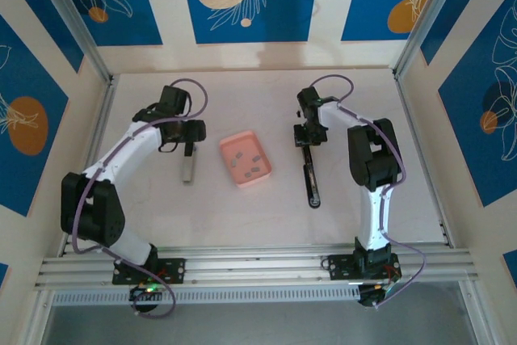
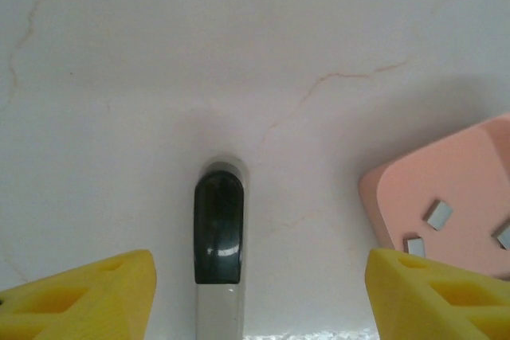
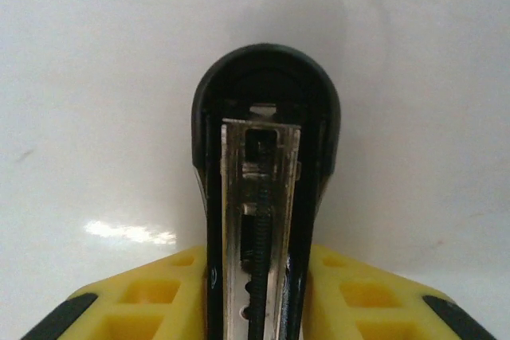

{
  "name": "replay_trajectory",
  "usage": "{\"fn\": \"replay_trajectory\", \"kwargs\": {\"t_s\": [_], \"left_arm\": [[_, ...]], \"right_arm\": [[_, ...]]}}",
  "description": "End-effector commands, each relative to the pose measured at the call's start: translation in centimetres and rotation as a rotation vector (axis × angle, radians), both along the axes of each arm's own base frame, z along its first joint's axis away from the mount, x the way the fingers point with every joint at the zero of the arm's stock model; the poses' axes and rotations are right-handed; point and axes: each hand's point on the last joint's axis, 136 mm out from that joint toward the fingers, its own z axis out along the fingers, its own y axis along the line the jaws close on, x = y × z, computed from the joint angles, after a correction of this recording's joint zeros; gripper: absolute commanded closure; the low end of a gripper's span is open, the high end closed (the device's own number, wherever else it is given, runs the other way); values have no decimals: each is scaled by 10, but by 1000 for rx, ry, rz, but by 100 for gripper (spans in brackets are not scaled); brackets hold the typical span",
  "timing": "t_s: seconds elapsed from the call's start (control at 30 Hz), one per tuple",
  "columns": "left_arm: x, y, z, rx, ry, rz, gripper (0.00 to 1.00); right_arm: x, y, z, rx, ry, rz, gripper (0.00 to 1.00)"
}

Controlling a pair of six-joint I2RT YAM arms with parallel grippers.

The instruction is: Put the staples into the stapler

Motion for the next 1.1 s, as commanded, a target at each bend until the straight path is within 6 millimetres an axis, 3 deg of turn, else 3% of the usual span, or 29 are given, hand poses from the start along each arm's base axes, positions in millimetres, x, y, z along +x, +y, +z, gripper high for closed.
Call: {"fn": "replay_trajectory", "kwargs": {"t_s": [0.0, 0.2, 0.33, 0.5, 0.6, 0.77, 0.9, 1.07], "left_arm": [[1, -24, 21, -126, -107, -132, 28], [-8, -48, 40, -218, -244, -295, 24], [-19, -71, 64, -307, -383, -464, 24], [-44, -94, 91, -391, -584, -692, 27], [-67, -108, 97, -442, -657, -857, 30], [-97, -123, 91, -506, -634, -1063, 33], [-134, -136, 82, -497, -722, -1287, 38], [-164, -153, 67, -457, -730, -1439, 36]], "right_arm": [[-3, 19, 22, 76, -86, 89, 72], [-20, 48, 51, 218, -263, 254, 77], [-37, 62, 72, 311, -363, 364, 79], [-70, 81, 97, 402, -476, 558, 81], [-96, 94, 110, 453, -569, 703, 82], [-141, 111, 125, 569, -701, 934, 83], [-174, 127, 128, 606, -767, 1109, 84], [-197, 147, 130, 621, -797, 1214, 85]]}}
